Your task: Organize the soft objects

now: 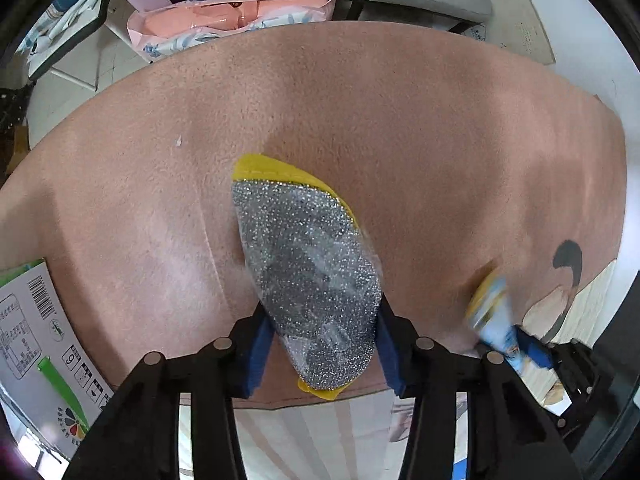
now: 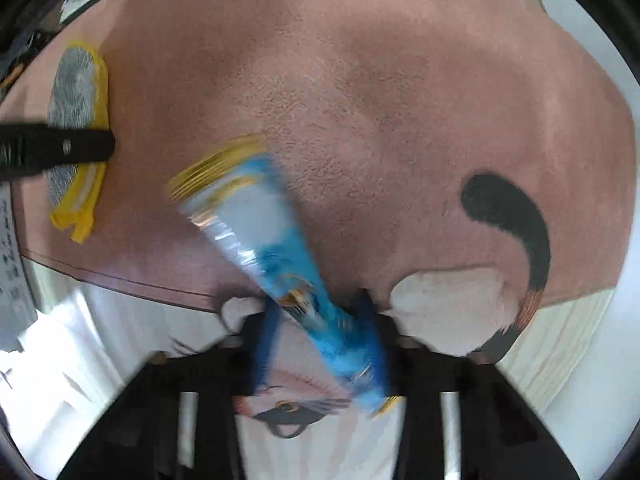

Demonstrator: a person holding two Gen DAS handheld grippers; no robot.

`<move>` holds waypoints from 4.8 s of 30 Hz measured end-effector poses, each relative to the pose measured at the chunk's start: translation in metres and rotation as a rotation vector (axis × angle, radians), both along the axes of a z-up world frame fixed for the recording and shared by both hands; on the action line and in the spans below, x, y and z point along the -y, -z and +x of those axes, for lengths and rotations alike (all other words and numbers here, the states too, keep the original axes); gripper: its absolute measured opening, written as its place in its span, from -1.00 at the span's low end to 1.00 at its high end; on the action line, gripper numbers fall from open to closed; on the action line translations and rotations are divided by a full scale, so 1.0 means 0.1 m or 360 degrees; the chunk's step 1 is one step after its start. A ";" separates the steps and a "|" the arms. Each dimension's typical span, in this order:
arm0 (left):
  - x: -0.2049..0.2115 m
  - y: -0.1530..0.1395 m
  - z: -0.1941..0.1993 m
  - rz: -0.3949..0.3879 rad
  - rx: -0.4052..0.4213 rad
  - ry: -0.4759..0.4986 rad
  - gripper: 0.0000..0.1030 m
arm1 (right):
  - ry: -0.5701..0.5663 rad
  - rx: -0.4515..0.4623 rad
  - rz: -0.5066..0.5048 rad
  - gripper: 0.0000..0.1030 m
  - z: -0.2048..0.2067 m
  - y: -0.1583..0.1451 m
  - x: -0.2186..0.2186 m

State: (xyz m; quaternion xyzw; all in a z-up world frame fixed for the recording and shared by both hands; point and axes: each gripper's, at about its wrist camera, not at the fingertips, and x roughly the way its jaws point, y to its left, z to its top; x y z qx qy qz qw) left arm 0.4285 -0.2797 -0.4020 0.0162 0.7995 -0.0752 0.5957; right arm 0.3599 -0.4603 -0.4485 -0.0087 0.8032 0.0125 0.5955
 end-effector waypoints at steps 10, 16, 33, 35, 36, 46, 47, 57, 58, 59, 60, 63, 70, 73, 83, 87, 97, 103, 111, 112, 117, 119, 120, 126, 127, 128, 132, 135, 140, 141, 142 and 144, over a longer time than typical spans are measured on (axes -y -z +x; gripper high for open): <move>-0.27 -0.69 -0.25 -0.0130 0.0184 0.0012 -0.18 | 0.0330 0.0115 0.0122 -0.68 -0.23 -0.39 -0.03; -0.81 -1.30 -0.58 -0.0200 0.0346 -0.0007 -0.18 | 0.0373 0.0292 0.0249 -0.68 -0.30 -1.03 -0.50; -3.53 -2.03 -1.52 -0.0028 0.0519 -0.0310 -0.18 | 0.0069 0.0539 0.0482 -0.68 -0.74 -2.14 -3.44; -3.85 -1.93 -1.54 0.0041 0.0494 -0.0354 -0.18 | 0.0049 0.0567 0.0439 -0.68 -0.72 -2.08 -3.72; -4.00 -1.87 -1.55 0.0065 0.0475 -0.0378 -0.18 | 0.0031 0.0583 0.0397 -0.68 -0.70 -2.06 -3.87; -4.66 -1.13 -1.40 0.0228 0.0264 -0.0396 -0.18 | 0.0089 0.0558 0.0198 -0.68 -0.47 -1.53 -4.31; -4.69 -1.06 -1.39 0.0225 0.0245 -0.0394 -0.18 | 0.0087 0.0555 0.0177 -0.68 -0.44 -1.47 -4.32; -4.75 -0.65 -1.32 0.0226 0.0115 -0.0360 -0.07 | 0.0082 0.0543 0.0032 -0.68 -0.31 -1.22 -4.41; -4.78 -0.65 -1.31 0.0194 0.0110 -0.0410 -0.07 | 0.0072 0.0527 0.0019 -0.66 -0.30 -1.20 -4.42; -4.80 -0.65 -1.32 0.0162 0.0104 -0.0448 -0.05 | 0.0069 0.0510 0.0005 -0.63 -0.29 -1.18 -4.42; -4.84 -0.63 -1.30 0.0133 0.0101 -0.0471 0.00 | 0.0060 0.0501 -0.0009 -0.53 -0.29 -1.16 -4.43; -4.88 -0.67 -1.30 0.0108 0.0131 -0.0502 0.27 | 0.0043 0.0500 -0.0032 0.08 -0.27 -1.14 -4.44; -4.76 -0.95 -1.31 0.0122 0.0257 -0.0433 0.60 | 0.0014 0.0491 0.0007 0.19 -0.27 -1.23 -4.52; -4.71 -1.10 -1.28 0.0133 0.0311 -0.0409 0.74 | 0.0000 0.0481 0.0039 0.44 -0.31 -1.28 -4.56; -4.61 -1.40 -1.53 0.0172 0.0492 -0.0380 0.99 | -0.0071 0.0507 0.0095 1.00 -0.60 -1.39 -4.67; -4.60 -1.46 -1.62 0.0180 0.0518 -0.0387 0.99 | -0.0075 0.0531 0.0076 1.00 -0.68 -1.44 -4.64; -4.42 -2.05 -2.01 0.0177 0.0712 -0.0414 0.99 | -0.0065 0.0675 0.0106 1.00 -1.02 -1.98 -4.52; -4.26 -2.60 -2.40 0.0147 0.0888 -0.0391 0.99 | -0.0035 0.0872 0.0141 1.00 -1.45 -2.65 -4.34; -4.11 -3.35 -2.91 0.0151 0.1137 -0.0343 0.99 | -0.0035 0.1107 0.0188 1.00 -2.06 -3.45 -4.19; -4.09 -3.42 -2.96 0.0146 0.1155 -0.0340 0.99 | -0.0033 0.1140 0.0193 1.00 -2.15 -3.56 -4.16; -4.05 -3.72 -3.21 0.0118 0.1228 -0.0338 0.99 | -0.0050 0.1283 0.0173 1.00 -2.48 -3.98 -4.14; -4.03 -3.80 -3.32 0.0132 0.1247 -0.0335 0.99 | -0.0049 0.1325 0.0177 1.00 -2.59 -4.13 -4.12; -4.01 -3.84 -3.36 0.0120 0.1247 -0.0334 0.99 | -0.0051 0.1338 0.0175 1.00 -2.63 -4.18 -4.12; -3.99 -4.06 -3.62 0.0105 0.1318 -0.0340 0.99 | -0.0060 0.1427 0.0161 1.00 -2.90 -4.52 -4.06; -3.98 -4.10 -3.65 0.0120 0.1333 -0.0332 0.99 | -0.0065 0.1437 0.0161 1.00 -2.93 -4.57 -4.06; -3.98 -4.13 -3.67 0.0131 0.1347 -0.0335 0.99 | -0.0069 0.1450 0.0163 1.00 -2.98 -4.62 -4.05; -4.00 -4.19 -3.76 0.0142 0.1383 -0.0361 0.99 | -0.0090 0.1491 0.0144 1.00 -3.11 -4.74 -4.06; -4.01 -4.20 -3.79 0.0147 0.1390 -0.0369 0.99 | -0.0097 0.1492 0.0139 1.00 -3.16 -4.78 -4.06; -4.00 -4.16 -3.79 0.0148 0.1376 -0.0375 0.99 | -0.0072 0.1520 0.0080 1.00 -3.16 -4.78 -4.01; -4.00 -4.14 -3.78 0.0147 0.1371 -0.0375 0.99 | -0.0069 0.1521 0.0073 1.00 -3.14 -4.77 -4.02; -4.00 -4.12 -3.76 0.0153 0.1367 -0.0378 0.99 | -0.0067 0.1520 0.0062 1.00 -3.12 -4.75 -4.01; -4.01 -4.09 -3.74 0.0155 0.1366 -0.0389 0.99 | -0.0051 0.1517 0.0047 1.00 -3.07 -4.70 -3.99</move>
